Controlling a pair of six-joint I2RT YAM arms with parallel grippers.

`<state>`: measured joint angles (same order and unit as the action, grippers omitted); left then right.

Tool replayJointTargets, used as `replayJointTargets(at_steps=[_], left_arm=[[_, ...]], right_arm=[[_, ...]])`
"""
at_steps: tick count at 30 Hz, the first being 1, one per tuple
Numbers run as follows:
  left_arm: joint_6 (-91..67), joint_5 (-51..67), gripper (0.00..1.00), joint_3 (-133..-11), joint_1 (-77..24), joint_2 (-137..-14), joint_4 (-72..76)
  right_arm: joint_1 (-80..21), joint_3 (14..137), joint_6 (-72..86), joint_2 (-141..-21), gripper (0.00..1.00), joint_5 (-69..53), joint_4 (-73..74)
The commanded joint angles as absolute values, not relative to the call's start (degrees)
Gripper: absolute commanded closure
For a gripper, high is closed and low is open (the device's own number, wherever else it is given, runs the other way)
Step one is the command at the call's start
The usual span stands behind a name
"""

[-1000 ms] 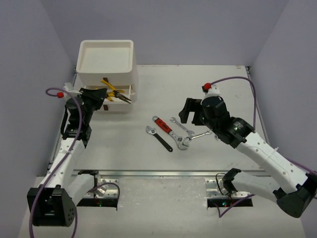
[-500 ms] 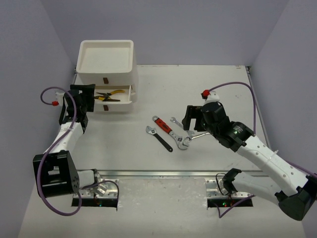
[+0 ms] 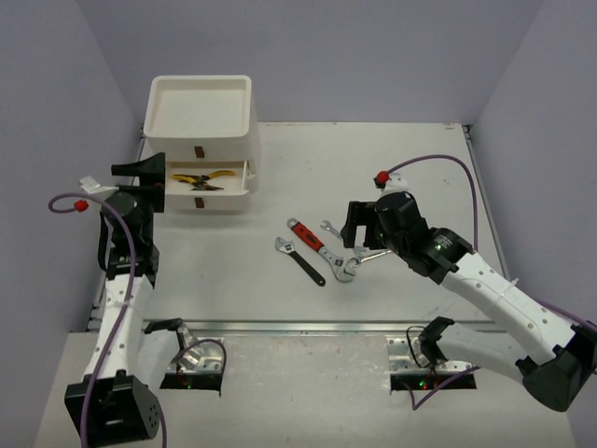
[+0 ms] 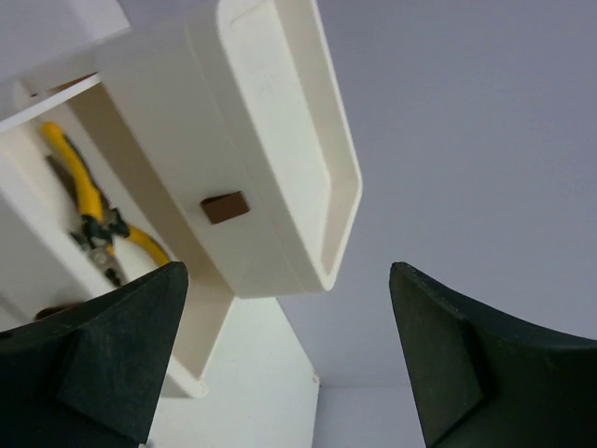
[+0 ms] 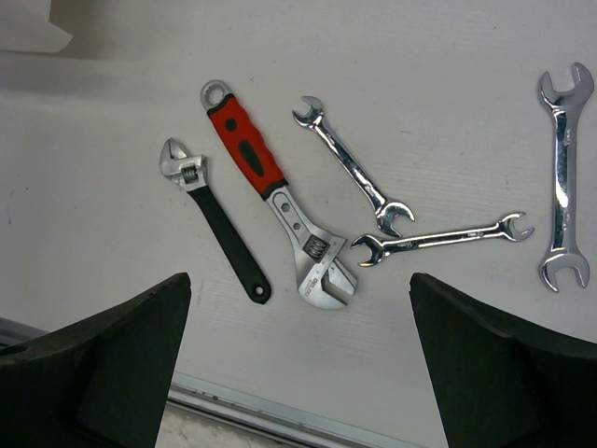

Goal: Sort the tools into containers

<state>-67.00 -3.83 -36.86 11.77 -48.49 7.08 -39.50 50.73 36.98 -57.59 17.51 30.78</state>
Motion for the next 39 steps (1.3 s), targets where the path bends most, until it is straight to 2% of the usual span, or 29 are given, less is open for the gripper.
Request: replayJointTargets(at_steps=[1, 3, 4, 5, 17, 34, 39], left_arm=[[-68.1, -1.1, 0.38, -25.9, 11.9, -45.3, 4.8], [-67.9, 0.5, 0.81, -22.9, 11.7, -47.0, 7.6], [-67.3, 1.9, 0.93, -22.4, 11.7, -48.4, 8.5], [-66.8, 3.0, 0.99, -22.1, 11.5, -50.0, 9.6], [-64.3, 5.8, 1.00, -21.8, 8.5, -67.5, 23.5], [-63.6, 4.8, 1.00, -23.6, 7.6, -69.1, 24.5], [-63.5, 5.5, 1.00, -26.1, 7.7, -73.4, 26.6]], right_arm=[[-39.3, 50.3, 36.4, -58.1, 0.01, 17.4, 28.9], [-39.3, 50.2, 36.0, -58.0, 0.01, 17.6, 29.0], [-39.3, 50.0, 35.7, -57.8, 0.01, 17.9, 29.0], [-39.3, 49.9, 35.5, -57.5, 0.01, 18.1, 29.0], [-39.3, 47.4, 33.1, -56.8, 0.01, 19.1, 28.8], [-39.3, 46.9, 31.9, -57.6, 0.01, 18.8, 28.8], [-39.2, 46.9, 31.8, -57.9, 0.01, 18.6, 28.8]])
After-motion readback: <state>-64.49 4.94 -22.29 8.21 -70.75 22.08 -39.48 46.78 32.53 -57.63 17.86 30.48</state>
